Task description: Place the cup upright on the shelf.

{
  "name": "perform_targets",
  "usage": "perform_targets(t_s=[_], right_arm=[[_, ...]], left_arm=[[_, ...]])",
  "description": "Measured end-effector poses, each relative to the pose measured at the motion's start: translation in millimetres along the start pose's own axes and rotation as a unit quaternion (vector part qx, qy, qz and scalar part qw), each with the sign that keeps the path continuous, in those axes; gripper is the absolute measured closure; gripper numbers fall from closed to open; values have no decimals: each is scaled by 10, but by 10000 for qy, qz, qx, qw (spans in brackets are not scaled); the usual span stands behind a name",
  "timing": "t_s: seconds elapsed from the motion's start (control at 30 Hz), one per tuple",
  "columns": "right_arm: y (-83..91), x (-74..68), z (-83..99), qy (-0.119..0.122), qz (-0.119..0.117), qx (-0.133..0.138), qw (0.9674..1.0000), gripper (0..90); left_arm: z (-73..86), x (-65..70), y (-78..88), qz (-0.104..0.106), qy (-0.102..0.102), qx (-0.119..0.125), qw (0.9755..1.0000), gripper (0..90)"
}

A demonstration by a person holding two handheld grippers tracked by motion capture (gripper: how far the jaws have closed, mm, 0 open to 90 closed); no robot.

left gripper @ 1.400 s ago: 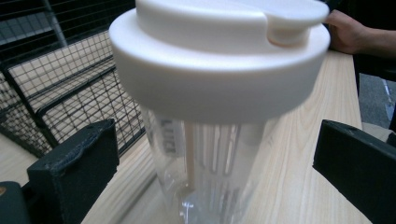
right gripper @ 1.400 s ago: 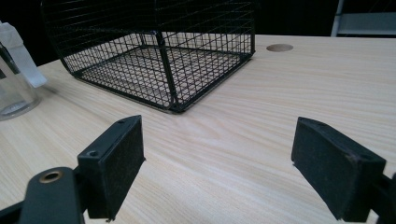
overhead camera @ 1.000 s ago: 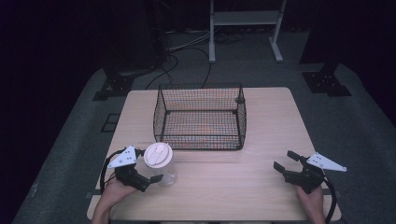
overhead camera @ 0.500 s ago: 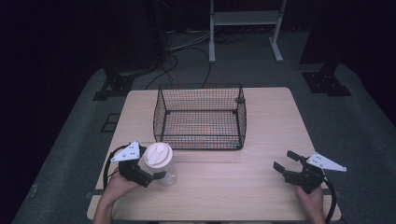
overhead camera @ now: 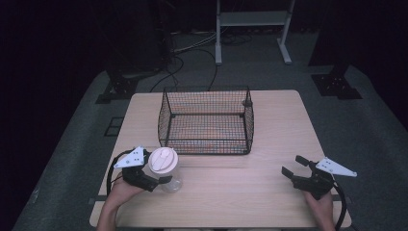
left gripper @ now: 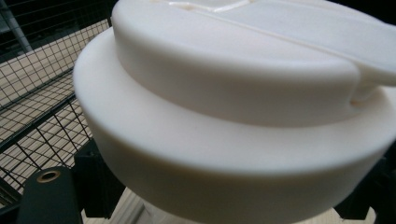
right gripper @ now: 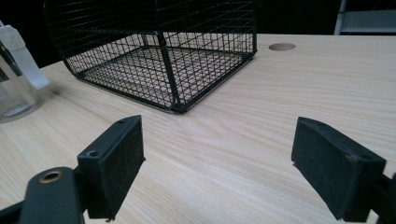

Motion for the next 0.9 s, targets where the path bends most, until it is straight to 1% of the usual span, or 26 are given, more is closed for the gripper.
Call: perform_targets(t_s=[0.03,0.13,0.23,0.27,0.37,0.4,0.43,0.47,0.5,0.53,0.63,0.7,0.8,0.9], right_arm=[[-1,1,0,-1,2,-1,10000,159],[-2,1,0,-3,2,-8,10000,159],[-3,0,0,-5,2,-16,10000,159],[-3,0,0,-1,2,-13,10000,159],[-3,0,0,-1,5,-15,10000,159],[-3,0,0,-1,5,-15,10000,159],[-4,1,0,1,6,-22,10000,159],[-4,1,0,-2,6,-28,10000,159],[-4,1,0,-2,6,-28,10000,159],[-6,1,1,10,9,-31,10000,159],[-6,0,1,8,13,-29,10000,159],[-7,0,1,8,13,-29,10000,159],[-12,-2,2,5,13,-53,10000,159],[-20,-7,2,37,16,-80,10000,159]], left_arm=[[-13,-1,1,22,-44,-90,9999,153],[-56,14,-17,54,-143,-240,9996,154],[-100,42,-53,57,-287,-317,9991,155],[-115,49,-63,80,-300,-358,9989,154],[-181,78,-95,205,-317,-374,9986,155],[-181,78,-95,205,-317,-374,9986,154],[-209,90,-107,233,-322,-390,9984,154],[-273,110,-133,305,-327,-430,9981,154],[-273,110,-133,305,-327,-430,9981,154],[-346,132,-161,389,-348,-471,9975,154],[-465,174,-195,483,-488,-433,9967,154],[-561,192,-209,538,-556,-349,9964,154],[-709,189,-215,615,-606,-185,9961,154],[-876,163,-224,709,-612,-134,9955,154]])
Point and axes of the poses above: each handheld gripper's, and its own axes: y roughly backward along the jaws, z roughly out of its underside, x roughly to its right, the point moved 4 cm from there along -y, roughly forward along the jaws
